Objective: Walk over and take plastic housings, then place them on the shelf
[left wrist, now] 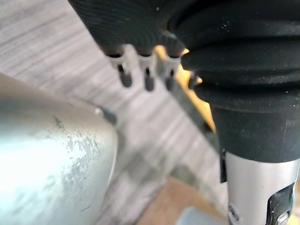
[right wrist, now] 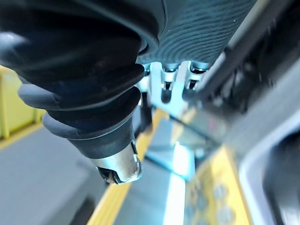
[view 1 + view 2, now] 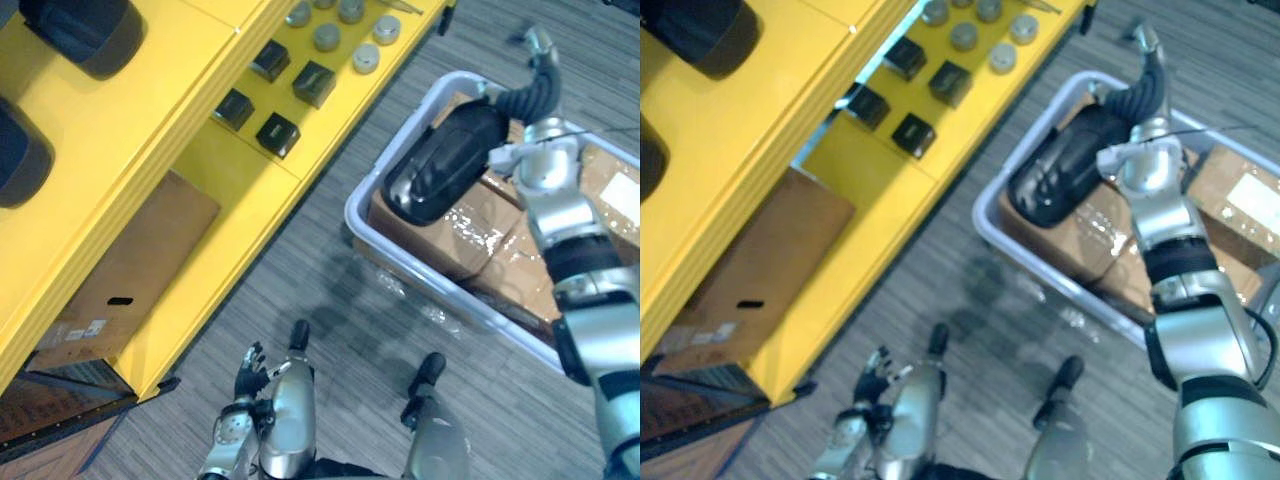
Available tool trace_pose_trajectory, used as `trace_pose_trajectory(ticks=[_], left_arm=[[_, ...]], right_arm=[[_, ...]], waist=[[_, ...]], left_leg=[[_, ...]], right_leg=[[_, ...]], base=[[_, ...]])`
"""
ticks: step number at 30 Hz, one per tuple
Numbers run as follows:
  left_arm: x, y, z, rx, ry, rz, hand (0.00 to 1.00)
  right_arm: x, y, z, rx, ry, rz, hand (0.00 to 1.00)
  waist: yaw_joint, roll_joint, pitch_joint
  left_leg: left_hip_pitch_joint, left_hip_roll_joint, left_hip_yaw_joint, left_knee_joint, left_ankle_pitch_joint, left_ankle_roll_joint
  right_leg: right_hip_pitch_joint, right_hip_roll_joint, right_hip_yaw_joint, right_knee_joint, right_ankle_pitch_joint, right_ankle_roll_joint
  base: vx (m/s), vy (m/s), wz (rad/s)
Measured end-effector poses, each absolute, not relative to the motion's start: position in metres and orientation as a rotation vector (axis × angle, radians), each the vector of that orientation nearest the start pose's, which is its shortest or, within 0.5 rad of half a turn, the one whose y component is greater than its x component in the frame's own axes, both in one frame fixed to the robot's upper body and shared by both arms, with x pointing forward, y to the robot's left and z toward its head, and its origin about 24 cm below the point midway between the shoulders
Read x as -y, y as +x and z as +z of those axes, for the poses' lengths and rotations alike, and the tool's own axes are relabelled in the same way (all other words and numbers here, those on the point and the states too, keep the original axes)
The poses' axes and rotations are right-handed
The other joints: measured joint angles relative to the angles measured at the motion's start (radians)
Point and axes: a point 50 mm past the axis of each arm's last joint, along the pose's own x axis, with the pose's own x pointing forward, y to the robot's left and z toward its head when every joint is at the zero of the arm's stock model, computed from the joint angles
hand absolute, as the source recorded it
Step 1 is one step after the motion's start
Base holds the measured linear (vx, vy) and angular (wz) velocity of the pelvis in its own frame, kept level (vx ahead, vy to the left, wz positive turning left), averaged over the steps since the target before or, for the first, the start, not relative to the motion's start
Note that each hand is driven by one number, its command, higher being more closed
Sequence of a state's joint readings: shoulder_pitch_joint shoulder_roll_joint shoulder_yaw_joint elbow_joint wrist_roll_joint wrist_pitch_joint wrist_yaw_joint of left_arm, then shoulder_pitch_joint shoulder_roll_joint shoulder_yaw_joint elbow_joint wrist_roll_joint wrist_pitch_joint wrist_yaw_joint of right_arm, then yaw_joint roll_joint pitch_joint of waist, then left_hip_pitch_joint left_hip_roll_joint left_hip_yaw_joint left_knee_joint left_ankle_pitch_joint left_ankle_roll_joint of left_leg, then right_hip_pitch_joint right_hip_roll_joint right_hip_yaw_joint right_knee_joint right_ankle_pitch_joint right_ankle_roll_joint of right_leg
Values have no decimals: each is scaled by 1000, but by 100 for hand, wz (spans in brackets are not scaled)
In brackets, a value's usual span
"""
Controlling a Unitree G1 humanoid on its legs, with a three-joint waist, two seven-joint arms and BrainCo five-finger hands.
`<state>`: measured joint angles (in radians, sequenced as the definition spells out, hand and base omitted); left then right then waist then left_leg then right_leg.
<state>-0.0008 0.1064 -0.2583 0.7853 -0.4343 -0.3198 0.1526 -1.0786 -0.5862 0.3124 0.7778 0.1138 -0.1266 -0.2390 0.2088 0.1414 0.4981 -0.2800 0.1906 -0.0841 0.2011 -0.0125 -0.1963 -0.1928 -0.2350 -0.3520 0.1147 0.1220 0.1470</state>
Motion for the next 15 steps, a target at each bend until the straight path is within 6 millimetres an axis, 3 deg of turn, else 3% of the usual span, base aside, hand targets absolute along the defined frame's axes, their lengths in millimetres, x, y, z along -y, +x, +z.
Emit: trace_pose_trajectory(ticks=[7,15], left_arm=[[-153,193,-99,-505,-174,155,0],[-153,193,-101,-514,-206,179,0]], right_arm=[[223,410,196,82,-448,-228,0],[237,406,164,-135,-421,-282,0]], waist=[[25,0,0],[32,1,-1]], left_leg=[[0,-12,-4,-13,10,5],[-3,-28,-11,-23,22,6]], right_leg=[[-7,-14,-4,12,-6,2],[-16,-30,-6,26,-8,4]], base=[[-4,5,2],[-10,5,3]])
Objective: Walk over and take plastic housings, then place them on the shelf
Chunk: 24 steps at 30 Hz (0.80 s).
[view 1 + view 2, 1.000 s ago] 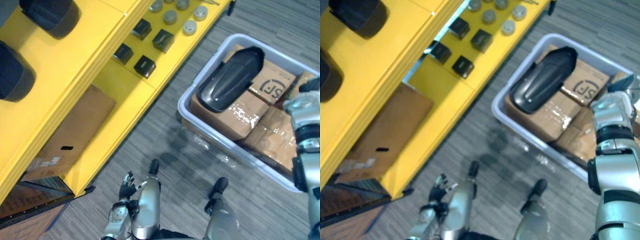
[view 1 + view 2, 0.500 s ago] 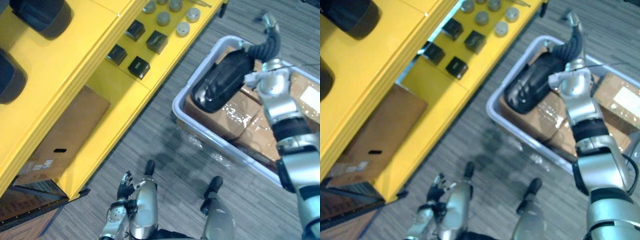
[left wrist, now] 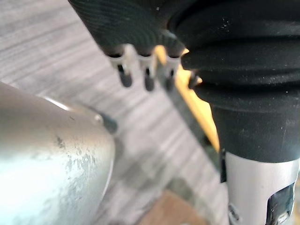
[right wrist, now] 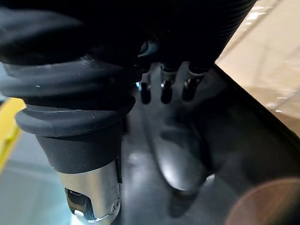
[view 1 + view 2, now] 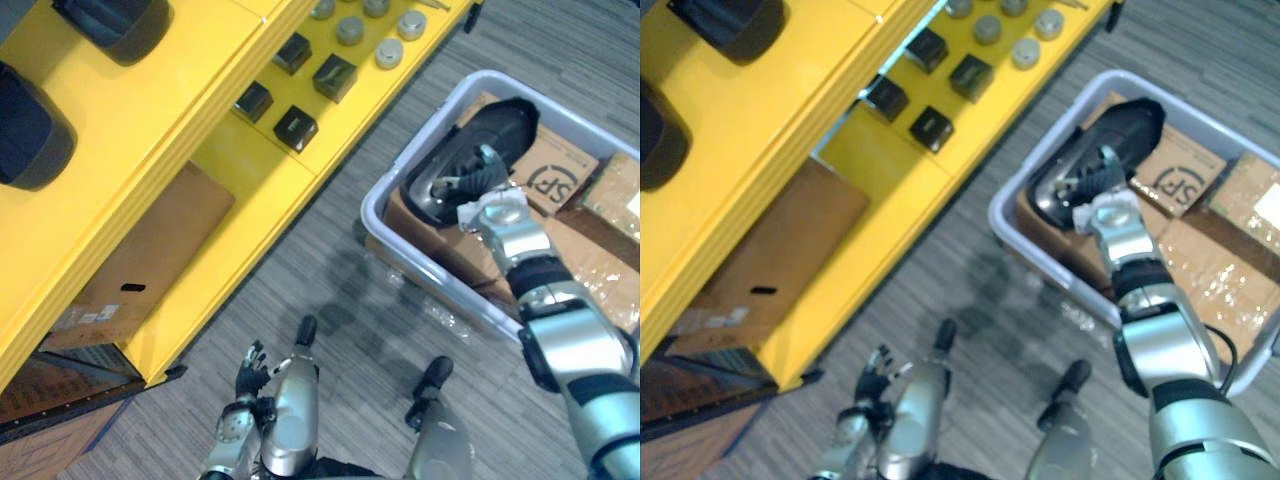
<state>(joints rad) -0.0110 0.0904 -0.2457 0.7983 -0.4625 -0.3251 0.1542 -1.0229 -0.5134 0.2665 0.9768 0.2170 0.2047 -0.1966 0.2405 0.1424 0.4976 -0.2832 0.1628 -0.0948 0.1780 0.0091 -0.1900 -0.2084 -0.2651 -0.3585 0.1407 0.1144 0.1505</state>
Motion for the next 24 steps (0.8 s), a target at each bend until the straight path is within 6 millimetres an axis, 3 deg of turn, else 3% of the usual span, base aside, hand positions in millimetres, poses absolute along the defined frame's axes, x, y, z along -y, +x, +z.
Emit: trace_pose_trajectory(ticks=[7,15,24], left_arm=[[-154,193,-101,-519,-211,184,0],[-165,191,-104,-548,-204,220,0],[-175,189,-103,-546,-205,254,0]], right_arm=[[241,405,161,-186,-414,-265,0],[252,398,141,-298,-485,-137,0],[265,389,130,-367,-535,-64,0]], waist=[[-3,-1,0],[-12,-52,-29],[-38,-86,-31]], left_leg=[[0,0,-3,5,0,0],[-1,0,-2,7,-1,0],[2,11,10,12,-5,1]], right_leg=[[1,0,0,5,-1,0],[2,1,0,3,-1,0],[3,12,7,-12,4,-2]], base=[[0,0,0],[0,0,0],[-1,0,-4]])
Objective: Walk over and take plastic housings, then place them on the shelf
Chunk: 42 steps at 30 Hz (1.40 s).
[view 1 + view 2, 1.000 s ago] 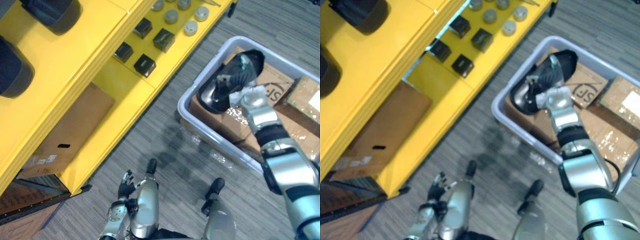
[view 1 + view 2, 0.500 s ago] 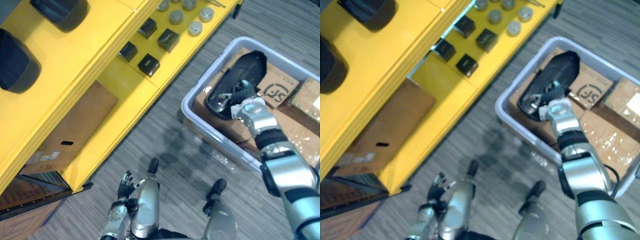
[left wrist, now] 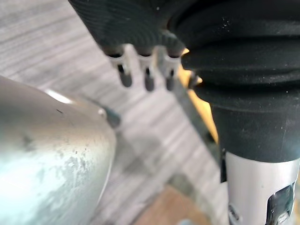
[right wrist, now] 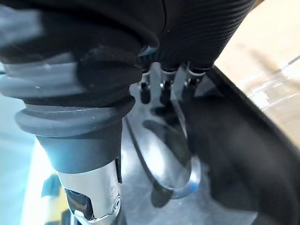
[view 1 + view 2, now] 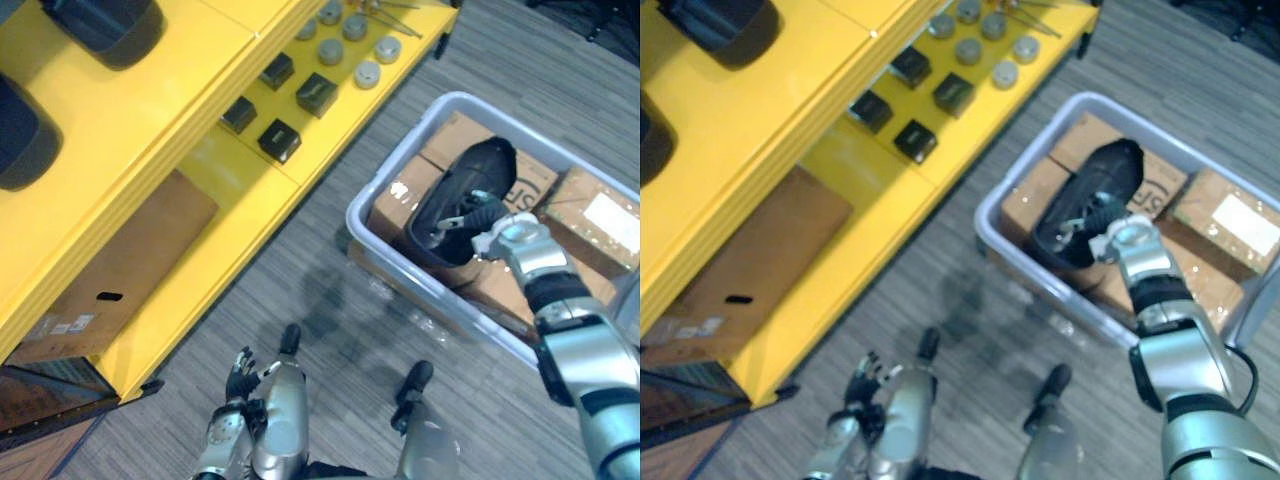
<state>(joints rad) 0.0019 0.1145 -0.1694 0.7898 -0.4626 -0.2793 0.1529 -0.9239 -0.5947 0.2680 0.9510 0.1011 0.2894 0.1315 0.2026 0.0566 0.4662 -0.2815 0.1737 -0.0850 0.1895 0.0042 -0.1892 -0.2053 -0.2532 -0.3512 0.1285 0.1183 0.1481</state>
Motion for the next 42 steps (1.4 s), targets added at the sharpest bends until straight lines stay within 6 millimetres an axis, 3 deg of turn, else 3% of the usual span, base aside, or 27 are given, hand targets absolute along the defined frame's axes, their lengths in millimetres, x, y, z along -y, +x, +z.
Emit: trace_pose_trajectory(ticks=[5,7,10,12,15,20,25,27,39,42], left_arm=[[-175,190,-102,-540,-204,253,0],[-175,189,-103,-541,-204,254,0],[-175,189,-103,-540,-203,256,0],[-175,189,-103,-541,-203,259,0],[-175,189,-103,-542,-201,267,0],[-175,189,-103,-541,-203,283,0],[-175,188,-103,-541,-201,294,0],[-176,187,-105,-550,-198,297,0],[-176,186,-106,-547,-197,301,0],[-175,186,-106,-548,-209,304,0]], right_arm=[[264,389,134,-221,-580,-126,0],[258,391,150,-78,-582,-174,0],[241,388,197,278,-518,-256,0],[237,384,214,399,-472,-297,0],[234,381,220,459,-431,-342,0],[250,372,199,403,-249,-529,0],[269,364,163,218,-133,-637,0],[265,365,153,173,-109,-631,0],[273,365,123,-16,-95,-667,0],[275,367,117,-77,-90,-660,0]], waist=[[3,-4,2],[0,-4,2],[-2,-4,2],[-2,-4,2],[-2,-4,2],[-7,-4,6],[-34,-1,13],[-48,2,14],[-52,15,21],[-52,29,29]], left_leg=[[-1,11,9,18,-11,-5],[-1,13,13,20,-14,-6],[-2,17,18,32,-27,-7],[-2,17,19,32,-30,-6],[-2,17,20,32,-32,-6],[-4,17,25,46,-46,-5],[-21,17,30,91,-73,0],[-21,17,32,95,-76,0],[-20,16,37,97,-78,1],[-20,16,37,97,-77,1]], right_leg=[[-1,10,8,-2,1,-2],[-3,12,13,-4,2,-3],[-3,17,20,-7,2,-3],[-3,17,20,-8,2,-3],[-3,17,21,-8,2,-3],[-3,17,26,-9,2,-3],[-3,17,34,-8,2,-2],[-3,17,37,-8,2,-2],[-5,16,43,-9,3,0],[-4,15,42,-8,4,0]], base=[[6,0,-8],[18,4,-9],[21,7,-8],[0,0,0],[13,5,0],[26,14,-3],[-1,23,-4],[7,18,-4],[0,3,-1],[0,0,0]])
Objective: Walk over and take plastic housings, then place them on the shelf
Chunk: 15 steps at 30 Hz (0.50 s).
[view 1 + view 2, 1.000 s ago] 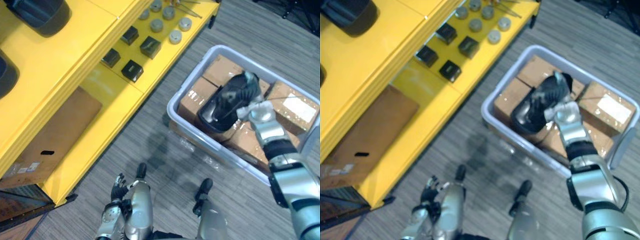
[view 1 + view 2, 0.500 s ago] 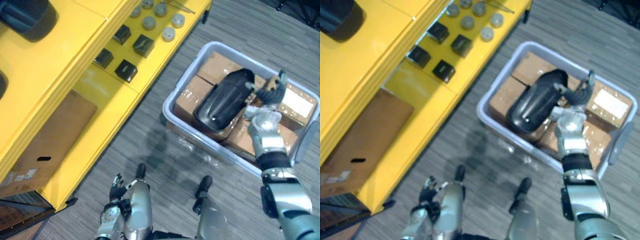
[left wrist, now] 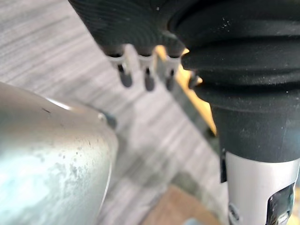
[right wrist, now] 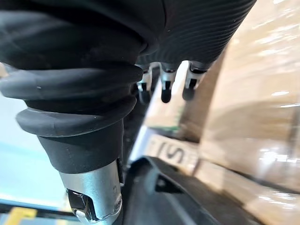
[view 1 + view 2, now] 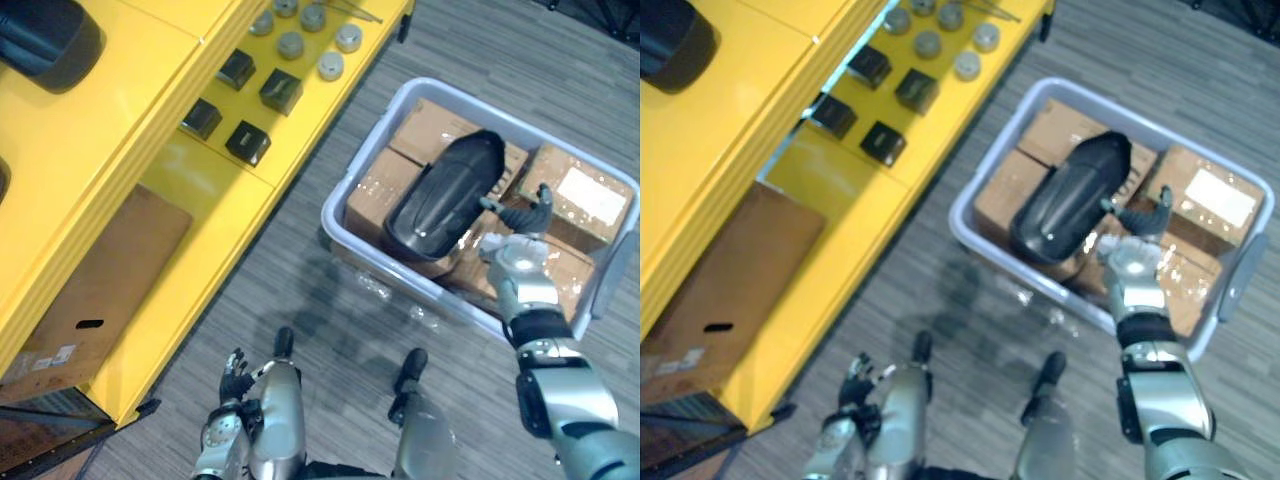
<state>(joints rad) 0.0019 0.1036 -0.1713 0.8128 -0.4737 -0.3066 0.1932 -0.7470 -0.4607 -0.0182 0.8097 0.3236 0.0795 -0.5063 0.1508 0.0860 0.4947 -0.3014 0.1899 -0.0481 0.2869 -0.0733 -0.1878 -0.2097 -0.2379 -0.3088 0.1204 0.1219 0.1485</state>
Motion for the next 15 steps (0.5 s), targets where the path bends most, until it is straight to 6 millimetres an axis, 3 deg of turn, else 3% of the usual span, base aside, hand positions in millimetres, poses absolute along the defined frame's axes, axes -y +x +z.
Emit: trace_pose_trajectory(ticks=[3,15], left_arm=[[-172,186,-106,-545,-218,301,0],[-170,187,-106,-546,-218,289,0]], right_arm=[[276,369,114,-115,-67,-630,0],[291,374,122,-153,-125,-580,0]], waist=[[0,14,7],[3,25,9]], left_leg=[[0,0,-1,0,1,0],[-15,-7,-23,4,5,-2]], right_leg=[[0,0,-1,1,0,0],[0,-7,-22,8,-2,2]], base=[[0,0,0],[-2,3,4]])
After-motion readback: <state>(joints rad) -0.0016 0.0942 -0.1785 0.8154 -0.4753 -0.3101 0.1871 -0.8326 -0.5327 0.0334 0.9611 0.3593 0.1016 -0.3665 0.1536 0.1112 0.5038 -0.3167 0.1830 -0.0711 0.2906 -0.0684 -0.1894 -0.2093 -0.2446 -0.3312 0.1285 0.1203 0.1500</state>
